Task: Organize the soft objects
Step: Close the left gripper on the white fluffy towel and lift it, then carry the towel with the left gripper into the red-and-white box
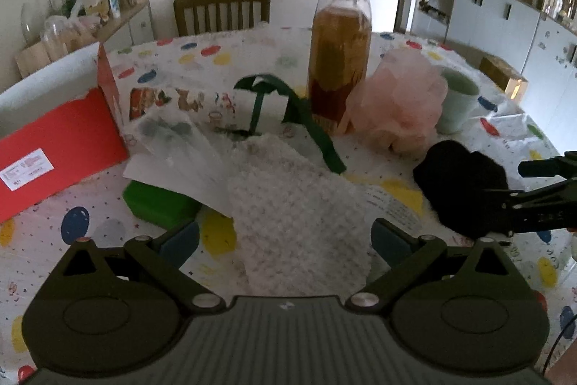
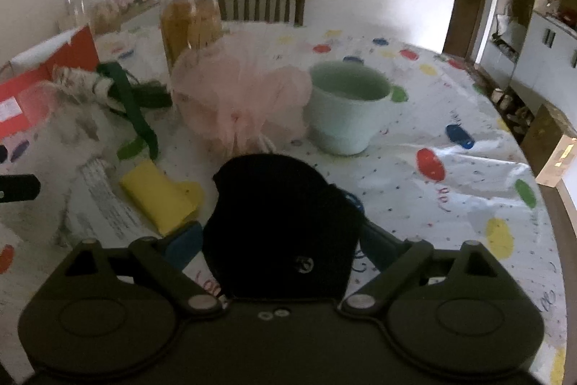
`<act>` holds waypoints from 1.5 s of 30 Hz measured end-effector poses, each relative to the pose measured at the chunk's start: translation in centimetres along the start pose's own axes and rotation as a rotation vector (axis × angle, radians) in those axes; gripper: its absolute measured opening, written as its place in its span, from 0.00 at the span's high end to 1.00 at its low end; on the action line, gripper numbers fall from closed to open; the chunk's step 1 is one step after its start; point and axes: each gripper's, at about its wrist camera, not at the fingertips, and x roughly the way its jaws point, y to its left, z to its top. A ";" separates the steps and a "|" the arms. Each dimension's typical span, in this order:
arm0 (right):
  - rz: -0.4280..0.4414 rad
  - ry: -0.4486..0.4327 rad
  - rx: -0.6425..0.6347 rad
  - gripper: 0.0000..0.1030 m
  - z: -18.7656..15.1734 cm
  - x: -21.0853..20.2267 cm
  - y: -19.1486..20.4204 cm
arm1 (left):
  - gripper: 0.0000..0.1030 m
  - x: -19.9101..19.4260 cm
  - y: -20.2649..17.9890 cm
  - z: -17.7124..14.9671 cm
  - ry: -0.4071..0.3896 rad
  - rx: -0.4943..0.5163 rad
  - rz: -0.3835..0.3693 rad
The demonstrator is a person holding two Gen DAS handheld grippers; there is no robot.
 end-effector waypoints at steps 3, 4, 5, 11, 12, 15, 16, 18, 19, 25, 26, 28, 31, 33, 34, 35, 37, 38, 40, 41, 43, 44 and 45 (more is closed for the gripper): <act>-0.008 0.027 -0.022 0.10 0.0 1.8 0.2 | 0.01 0.7 0.1 0.0 0.012 -0.009 -0.013; -0.009 0.037 -0.022 0.10 0.0 2.5 0.1 | 0.02 0.9 0.1 0.1 0.017 -0.017 -0.020; -0.007 0.050 -0.018 0.10 0.1 3.0 0.0 | 0.07 1.0 0.1 0.1 0.026 -0.024 -0.031; 0.014 0.096 0.027 0.10 0.2 5.4 -0.6 | 0.22 1.6 0.2 0.4 0.052 -0.070 -0.073; 0.019 0.093 0.036 0.10 0.2 5.5 -0.7 | 0.27 1.6 0.3 0.4 0.054 -0.076 -0.075; 0.028 0.088 0.048 0.17 0.2 5.5 -0.8 | 0.38 1.6 0.4 0.5 0.064 -0.096 -0.084; 0.024 0.086 0.045 0.24 0.1 5.5 -0.8 | 0.39 1.6 0.4 0.6 0.065 -0.101 -0.085; 0.001 0.081 0.034 0.36 0.0 5.3 -0.7 | 0.46 1.5 0.4 0.6 0.064 -0.103 -0.083; -0.010 0.079 0.024 0.41 0.1 5.3 -0.5 | 0.48 1.4 0.4 0.7 0.062 -0.103 -0.082; -0.037 0.061 0.009 0.79 -0.1 4.8 -0.3 | 0.68 0.8 0.1 0.9 0.050 -0.087 -0.061; -0.043 0.059 -0.001 0.82 -0.1 4.7 -0.1 | 0.71 0.7 0.1 0.9 0.047 -0.085 -0.057; -0.061 0.055 -0.014 0.85 -0.1 4.5 0.0 | 0.78 0.4 0.0 0.9 0.041 -0.081 -0.054; -0.060 0.040 0.015 0.88 0.0 3.8 -0.4 | 0.83 -0.2 0.0 0.9 0.025 -0.077 -0.052; -0.050 0.033 0.046 0.88 0.1 3.1 -0.8 | 0.85 -0.6 -0.1 0.9 0.015 -0.067 -0.042; -0.043 0.025 0.056 0.89 0.1 2.6 -1.0 | 0.86 -0.8 -0.1 0.9 0.010 -0.066 -0.038; -0.040 0.020 0.062 0.89 0.1 2.2 -1.1 | 0.87 -1.0 -0.1 0.9 0.005 -0.065 -0.039; -0.030 0.003 0.069 0.89 0.0 1.1 -1.3 | 0.87 -1.5 0.1 1.0 -0.010 -0.071 -0.039; -0.025 -0.007 0.072 0.89 0.0 0.6 -1.3 | 0.87 -1.7 0.3 1.1 -0.017 -0.076 -0.042; -0.016 -0.025 0.078 0.89 0.1 -0.6 -1.3 | 0.87 -2.4 0.5 1.2 -0.028 -0.086 -0.049; -0.009 -0.037 0.076 0.89 0.1 -1.2 -1.3 | 0.87 -2.7 0.6 1.3 -0.032 -0.092 -0.051; 0.005 -0.054 0.070 0.89 0.5 -2.6 -1.2 | 0.87 -3.5 1.0 1.5 -0.041 -0.102 -0.054; 0.013 -0.064 0.068 0.89 0.6 -3.3 -1.2 | 0.87 -3.9 1.1 1.7 -0.048 -0.103 -0.056; 0.021 -0.074 0.066 0.89 0.9 -4.0 -1.1 | 0.87 -4.4 1.3 1.9 -0.055 -0.104 -0.056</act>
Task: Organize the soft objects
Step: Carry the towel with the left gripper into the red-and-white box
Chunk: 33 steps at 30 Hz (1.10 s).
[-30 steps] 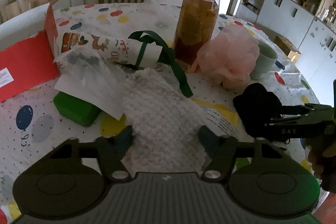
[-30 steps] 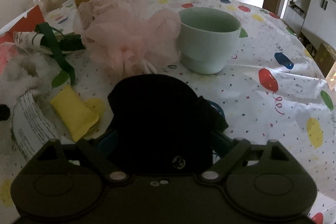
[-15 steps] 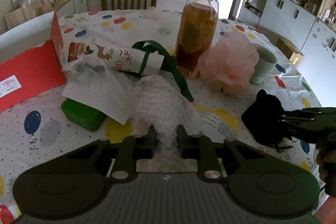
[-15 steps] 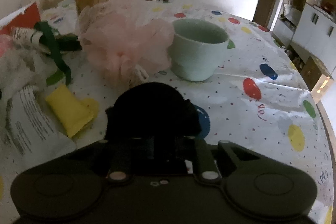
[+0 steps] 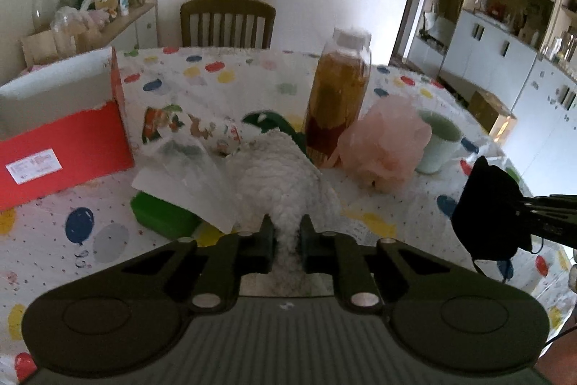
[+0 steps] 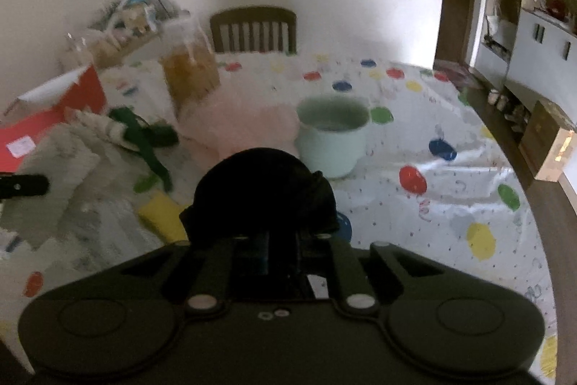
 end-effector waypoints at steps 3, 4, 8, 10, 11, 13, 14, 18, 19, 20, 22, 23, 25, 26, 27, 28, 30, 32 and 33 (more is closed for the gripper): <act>0.025 -0.028 -0.006 0.89 0.9 -2.0 0.4 | 0.87 -1.2 0.5 0.8 -0.017 -0.009 -0.006; 0.033 -0.038 -0.007 0.89 1.3 -2.7 0.5 | 0.87 -1.6 0.6 1.0 -0.022 -0.013 -0.006; 0.068 -0.067 -0.002 0.89 2.9 -4.8 1.2 | 0.87 -3.2 1.6 2.2 -0.049 -0.031 -0.008; 0.086 -0.077 -0.001 0.89 3.8 -5.5 1.8 | 0.87 -3.9 2.2 2.8 -0.062 -0.034 -0.005; 0.096 -0.082 -0.004 0.89 4.3 -5.8 2.1 | 0.87 -4.2 2.6 3.1 -0.068 -0.035 -0.003; 0.120 -0.087 -0.008 0.89 5.4 -6.1 2.9 | 0.87 -4.9 3.5 3.8 -0.082 -0.040 -0.003; 0.130 -0.092 -0.011 0.89 5.9 -6.3 3.5 | 0.87 -5.2 3.9 4.0 -0.089 -0.041 -0.001; 0.176 -0.107 -0.041 0.89 8.2 -6.4 6.1 | 0.87 -6.1 6.0 5.1 -0.112 -0.038 0.013; 0.188 -0.109 -0.047 0.89 8.8 -6.3 6.9 | 0.87 -6.3 6.7 5.2 -0.118 -0.037 0.018; 0.200 -0.109 -0.054 0.89 9.3 -6.1 7.6 | 0.87 -6.5 7.4 5.6 -0.123 -0.038 0.023; 0.221 -0.112 -0.065 0.89 10.6 -5.7 9.3 | 0.87 -6.8 8.9 6.2 -0.135 -0.042 0.034; 0.229 -0.116 -0.072 0.89 11.2 -5.4 10.1 | 0.87 -6.9 9.7 6.5 -0.141 -0.046 0.040; 0.248 -0.122 -0.089 0.89 12.5 -4.9 11.9 | 0.87 -7.1 11.4 7.0 -0.147 -0.057 0.052; 0.256 -0.126 -0.097 0.89 13.1 -4.6 12.8 | 0.87 -7.2 12.2 7.3 -0.149 -0.061 0.057; 0.265 -0.128 -0.104 0.89 13.6 -4.3 13.8 | 0.87 -7.2 13.0 7.6 -0.151 -0.064 0.064; 0.275 -0.128 -0.111 0.89 14.1 -4.0 14.7 | 0.87 -7.3 13.9 7.9 -0.154 -0.068 0.073; 0.291 -0.128 -0.126 0.89 15.1 -3.1 16.6 | 0.87 -7.3 15.6 8.4 -0.156 -0.074 0.085; 0.303 -0.129 -0.147 0.89 16.1 -2.1 18.5 | 0.87 -7.2 17.3 8.8 -0.158 -0.078 0.098; 0.308 -0.126 -0.153 0.89 16.6 -1.5 19.6 | 0.87 -7.2 18.1 9.1 -0.159 -0.078 0.107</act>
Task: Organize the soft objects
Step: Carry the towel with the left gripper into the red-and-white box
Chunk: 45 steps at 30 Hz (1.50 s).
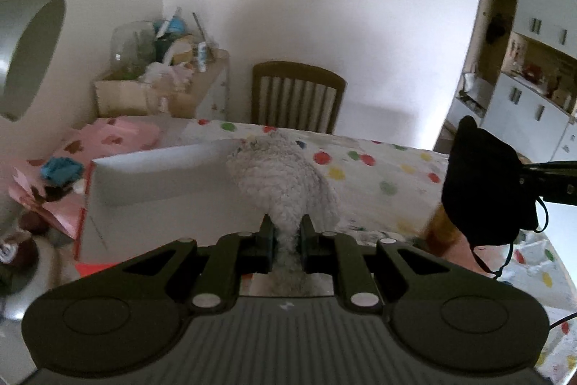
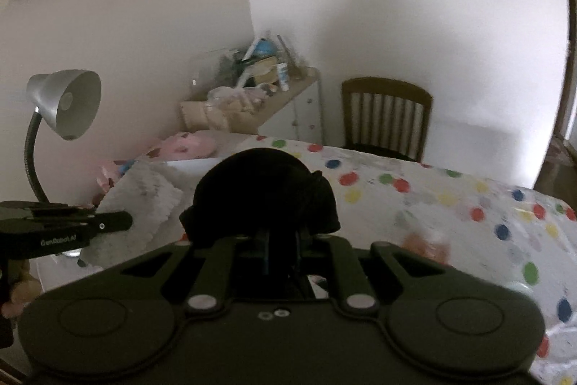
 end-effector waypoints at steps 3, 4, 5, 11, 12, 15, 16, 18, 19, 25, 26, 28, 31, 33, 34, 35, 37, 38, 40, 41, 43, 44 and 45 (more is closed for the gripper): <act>0.023 0.011 -0.010 0.89 1.3 2.5 1.8 | 0.87 0.8 2.4 0.9 -0.001 -0.006 0.024; 0.028 0.015 -0.013 0.89 1.7 3.4 2.5 | 0.87 1.0 3.2 1.1 -0.001 -0.006 0.031; 0.034 0.019 -0.017 0.89 2.0 4.4 3.1 | 0.87 1.3 4.0 1.3 0.001 -0.006 0.038; 0.063 0.035 -0.055 0.89 3.7 9.3 7.1 | 0.87 3.3 8.2 2.4 0.014 -0.006 0.082; 0.063 0.038 -0.063 0.89 3.9 10.3 7.7 | 0.87 3.8 9.0 2.5 0.018 -0.007 0.089; 0.063 0.050 -0.071 0.88 4.6 12.8 9.2 | 0.87 5.2 10.7 2.9 0.030 0.004 0.105; 0.067 0.056 -0.076 0.88 4.7 13.7 9.7 | 0.87 5.6 11.1 3.0 0.031 0.014 0.112; 0.059 0.063 -0.086 0.88 4.9 15.2 10.6 | 0.87 6.5 12.1 3.0 0.041 0.029 0.124; 0.058 0.070 -0.090 0.88 5.0 16.2 11.0 | 0.87 6.9 12.6 3.0 0.046 0.031 0.130; 0.046 0.124 -0.101 0.88 4.9 21.6 13.1 | 0.87 10.5 15.2 3.0 0.095 0.051 0.161; 0.044 0.133 -0.102 0.88 4.8 22.3 13.4 | 0.87 11.1 15.6 3.0 0.102 0.049 0.164; 0.039 0.158 -0.112 0.88 4.6 23.9 14.1 | 0.87 12.4 16.6 2.9 0.129 0.034 0.154; 0.026 0.193 -0.132 0.88 4.1 26.2 15.0 | 0.87 14.1 17.4 2.7 0.165 0.037 0.151; 0.019 0.215 -0.146 0.88 3.6 27.6 15.5 | 0.87 15.1 17.7 2.5 0.184 0.046 0.141; 0.011 0.224 -0.154 0.88 3.4 28.3 15.7 | 0.87 15.6 17.7 2.4 0.194 0.056 0.138; 0.005 0.235 -0.158 0.88 3.2 28.9 15.9 | 0.87 16.1 17.6 2.2 0.204 0.067 0.134; -0.001 0.264 -0.169 0.88 2.6 30.1 16.1 | 0.87 16.9 17.6 1.9 0.225 0.080 0.131; -0.006 0.280 -0.176 0.88 2.3 30.6 16.2 | 0.87 17.5 17.6 1.8 0.240 0.085 0.124; -0.022 0.305 -0.194 0.88 1.7 31.7 16.4 | 0.87 18.4 17.6 1.5 0.268 0.098 0.120; -0.022 0.320 -0.204 0.88 1.4 32.2 16.6 | 0.87 18.8 17.6 1.4 0.283 0.106 0.117; -0.024 0.343 -0.220 0.88 0.8 32.9 16.9 | 0.87 19.5 17.7 1.3 0.308 0.111 0.108; -0.023 0.353 -0.226 0.87 0.6 33.1 17.0 | 0.87 19.9 17.9 1.2 0.319 0.107 0.102; -0.021 0.364 -0.230 0.87 0.5 33.4 17.2 | 0.87 20.2 18.0 1.2 0.335 0.102 0.093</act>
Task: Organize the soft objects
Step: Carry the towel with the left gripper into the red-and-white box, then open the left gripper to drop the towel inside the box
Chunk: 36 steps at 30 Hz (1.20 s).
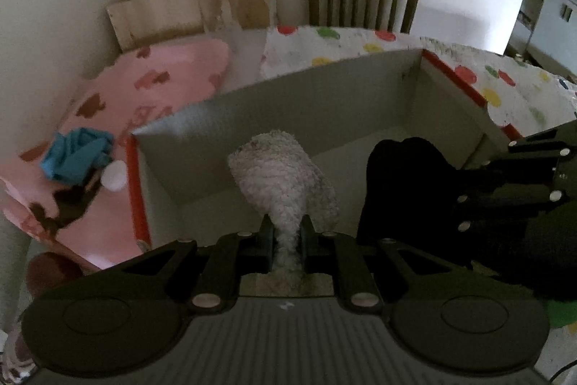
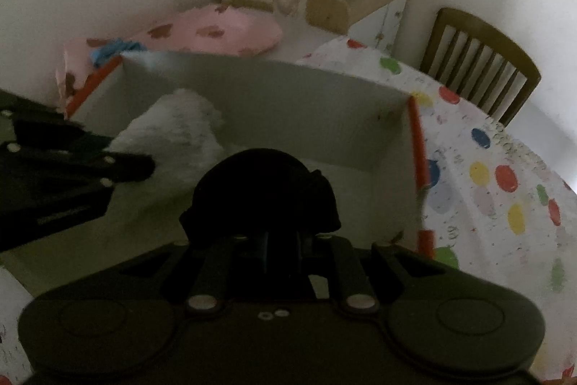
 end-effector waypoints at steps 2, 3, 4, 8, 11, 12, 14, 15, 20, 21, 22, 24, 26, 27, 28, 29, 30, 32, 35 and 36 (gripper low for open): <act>0.001 0.025 -0.012 0.86 -0.1 0.5 0.4 | 0.87 0.6 0.1 0.0 0.019 0.001 -0.010; -0.002 0.036 -0.015 0.86 0.0 0.8 0.4 | 0.87 0.8 0.0 0.1 0.029 0.006 -0.012; -0.006 0.047 -0.018 0.85 -0.1 1.0 0.5 | 0.87 1.0 0.0 0.1 0.038 0.012 -0.017; -0.007 0.081 -0.016 0.83 -0.1 1.7 0.7 | 0.87 1.7 -0.1 0.3 0.080 0.023 -0.030; -0.013 0.103 -0.021 0.81 -0.4 2.0 0.9 | 0.87 2.0 0.1 0.3 0.108 0.008 -0.042; -0.012 0.109 -0.017 0.81 -0.4 2.0 0.8 | 0.87 2.1 0.2 0.3 0.113 0.010 -0.043; -0.010 0.115 -0.002 0.78 -0.6 2.1 0.7 | 0.87 2.2 0.1 0.3 0.126 0.011 -0.043; -0.010 0.124 0.006 0.77 -0.5 2.1 0.6 | 0.87 2.3 0.1 0.3 0.133 0.007 -0.047; 0.008 0.158 0.020 0.68 -0.3 2.2 0.5 | 0.87 2.4 0.1 0.3 0.142 0.001 -0.055; 0.011 0.162 0.023 0.67 -0.3 2.2 0.5 | 0.86 2.4 0.2 0.3 0.141 -0.001 -0.056; 0.009 0.161 0.026 0.66 -0.3 2.1 0.5 | 0.86 2.3 0.2 0.3 0.141 -0.004 -0.058; 0.005 0.160 0.034 0.63 -0.4 1.9 0.4 | 0.86 2.2 0.4 0.3 0.141 -0.012 -0.059; 0.014 0.160 0.049 0.51 -0.4 1.7 0.3 | 0.86 2.0 0.5 0.2 0.143 -0.024 -0.062; 0.019 0.158 0.056 0.48 -0.4 1.5 0.3 | 0.86 1.9 0.6 0.2 0.143 -0.033 -0.063; 0.024 0.151 0.061 0.44 -0.4 1.3 0.3 | 0.86 1.8 0.7 0.2 0.143 -0.041 -0.063; 0.028 0.141 0.063 0.44 -0.4 1.0 0.3 | 0.86 1.6 0.7 0.2 0.138 -0.045 -0.064; 0.032 0.130 0.063 0.44 -0.5 0.7 0.1 | 0.86 1.4 0.8 0.2 0.130 -0.046 -0.065; 0.033 0.117 0.064 0.43 -0.4 0.2 0.1 | 0.86 1.0 0.9 0.2 0.117 -0.043 -0.060; 0.041 0.093 0.078 0.40 -0.4 -0.8 -0.2 | 0.85 0.4 0.7 -0.1 0.093 -0.026 -0.051; 0.044 0.084 0.081 0.40 -0.3 -1.1 -0.3 | 0.85 0.2 0.6 -0.2 0.086 -0.018 -0.050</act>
